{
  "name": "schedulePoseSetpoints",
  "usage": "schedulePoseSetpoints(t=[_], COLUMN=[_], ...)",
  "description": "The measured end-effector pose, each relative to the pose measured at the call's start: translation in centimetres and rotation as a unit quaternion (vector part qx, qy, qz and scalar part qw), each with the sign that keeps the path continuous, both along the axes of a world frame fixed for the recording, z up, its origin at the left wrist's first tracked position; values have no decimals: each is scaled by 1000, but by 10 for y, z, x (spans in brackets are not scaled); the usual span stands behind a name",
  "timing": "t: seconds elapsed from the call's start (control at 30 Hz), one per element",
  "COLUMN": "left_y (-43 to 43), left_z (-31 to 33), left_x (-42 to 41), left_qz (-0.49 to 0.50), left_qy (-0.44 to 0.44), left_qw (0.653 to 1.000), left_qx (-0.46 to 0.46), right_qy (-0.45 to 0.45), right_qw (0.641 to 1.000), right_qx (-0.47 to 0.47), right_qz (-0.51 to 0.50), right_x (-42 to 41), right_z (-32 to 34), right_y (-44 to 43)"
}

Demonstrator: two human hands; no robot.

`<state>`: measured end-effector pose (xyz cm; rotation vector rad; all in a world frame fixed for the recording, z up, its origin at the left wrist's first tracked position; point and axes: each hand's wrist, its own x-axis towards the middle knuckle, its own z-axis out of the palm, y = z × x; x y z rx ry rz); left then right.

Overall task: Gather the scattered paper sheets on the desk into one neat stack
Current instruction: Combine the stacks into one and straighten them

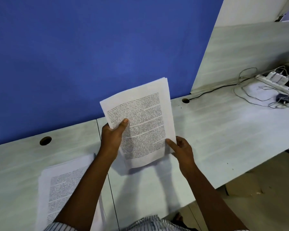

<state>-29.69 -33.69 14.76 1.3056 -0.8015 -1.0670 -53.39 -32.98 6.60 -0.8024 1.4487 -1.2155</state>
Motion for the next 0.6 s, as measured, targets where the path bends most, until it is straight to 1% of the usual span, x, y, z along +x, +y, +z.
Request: schedulePoseSetpoints(t=[0.07, 0.1, 0.17, 0.2, 0.23, 0.3, 0.37, 0.47, 0.6], left_y=[-2, -2, -3, -3, -2, 3, 7, 9, 8], left_z=[15, 23, 36, 40, 42, 41, 36, 34, 43], left_x=[-4, -8, -17, -22, -27, -40, -52, -69, -84], left_qz=[-8, -12, -26, -37, -50, -71, -68, -51, -63], left_qy=[30, 43, 61, 67, 66, 35, -14, -59, -78], left_qw=[999, 998, 996, 994, 993, 994, 996, 996, 994], left_qx=[-25, -36, -64, -77, -84, -79, -62, -45, -40], right_qy=[-131, -211, -366, -419, -454, -481, -481, -424, -399], right_qw=[990, 974, 928, 906, 890, 876, 876, 906, 917], right_qx=[48, 67, 70, 60, 47, 26, 9, 2, 7], right_qz=[-29, -37, -32, -23, -11, 7, 20, 26, -18], right_x=[3, 5, 11, 13, 16, 19, 20, 13, -20], right_z=[-3, -3, -3, -1, 5, 17, 30, 41, 39], right_y=[2, 3, 2, 1, -1, -6, -12, -21, -25])
